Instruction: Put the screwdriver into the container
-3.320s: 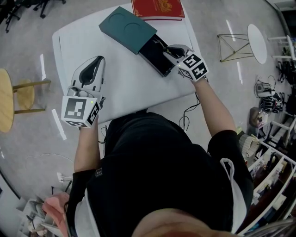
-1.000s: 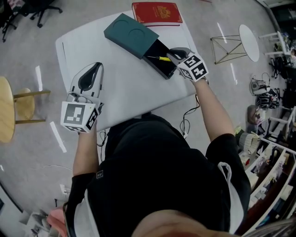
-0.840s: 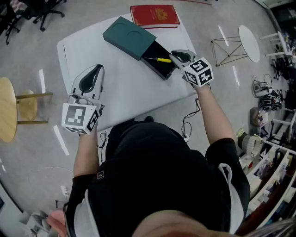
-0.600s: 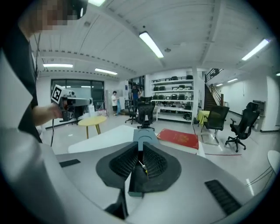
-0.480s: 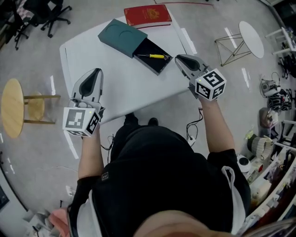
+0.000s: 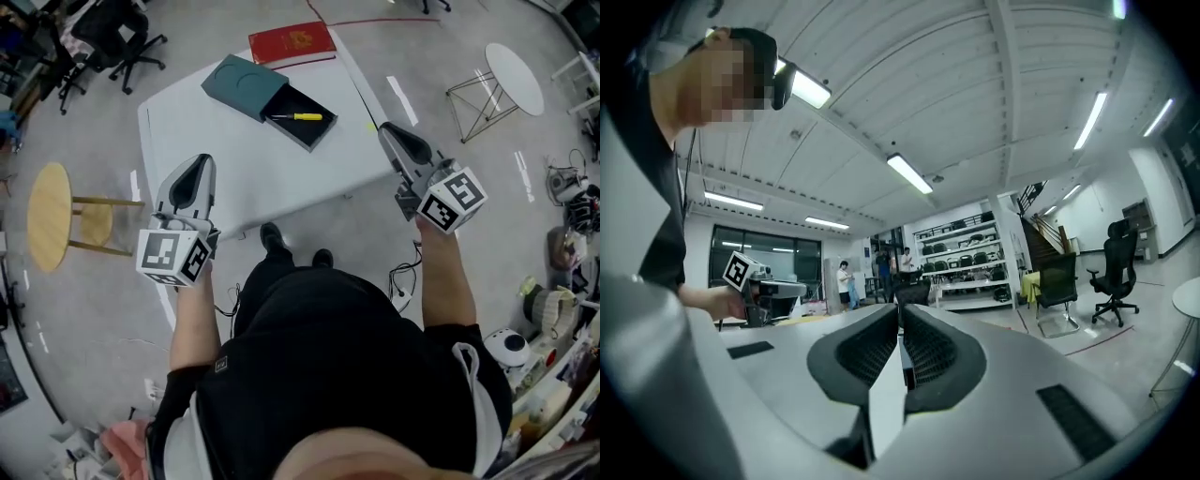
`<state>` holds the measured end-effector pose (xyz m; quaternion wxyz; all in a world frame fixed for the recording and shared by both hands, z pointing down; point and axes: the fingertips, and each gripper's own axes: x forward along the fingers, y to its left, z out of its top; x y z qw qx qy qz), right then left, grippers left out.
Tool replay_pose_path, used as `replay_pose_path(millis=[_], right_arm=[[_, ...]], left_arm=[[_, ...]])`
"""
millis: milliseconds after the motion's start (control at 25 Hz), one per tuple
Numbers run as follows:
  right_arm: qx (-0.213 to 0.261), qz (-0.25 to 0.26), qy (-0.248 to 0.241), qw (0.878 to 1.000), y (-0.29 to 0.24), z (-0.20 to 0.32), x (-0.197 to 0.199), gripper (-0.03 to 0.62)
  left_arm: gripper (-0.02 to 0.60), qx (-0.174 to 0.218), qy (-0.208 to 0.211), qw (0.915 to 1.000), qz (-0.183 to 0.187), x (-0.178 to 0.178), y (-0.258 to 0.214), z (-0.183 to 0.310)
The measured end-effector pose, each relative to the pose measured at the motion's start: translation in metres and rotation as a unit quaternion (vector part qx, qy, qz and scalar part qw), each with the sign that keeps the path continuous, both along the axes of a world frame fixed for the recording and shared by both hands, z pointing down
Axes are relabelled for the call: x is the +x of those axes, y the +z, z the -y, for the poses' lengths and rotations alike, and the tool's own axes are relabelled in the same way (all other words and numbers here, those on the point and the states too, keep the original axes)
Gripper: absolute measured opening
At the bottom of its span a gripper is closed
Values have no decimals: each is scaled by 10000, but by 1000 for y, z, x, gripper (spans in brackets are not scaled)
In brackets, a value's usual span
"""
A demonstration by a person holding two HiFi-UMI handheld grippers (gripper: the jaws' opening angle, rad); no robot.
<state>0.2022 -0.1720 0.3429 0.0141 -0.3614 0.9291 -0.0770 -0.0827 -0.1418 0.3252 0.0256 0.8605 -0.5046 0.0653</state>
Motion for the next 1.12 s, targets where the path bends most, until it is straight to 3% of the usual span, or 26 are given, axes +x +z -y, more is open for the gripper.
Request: replay_pose_path(millis=[240,560,1120], right_arm=[[393,507,130,9979,-35,-26,18,40],[681,640,414,9948,-65,-43,22,35],[889,737,514,9920,-91,-40,-33,31]], left_arm=[[26,137,-18,9999,58,8,-18,-10],[26,204,138,9997,-11,-7,-31,-3],[18,333,40,9994,-25,-64,-32,1]])
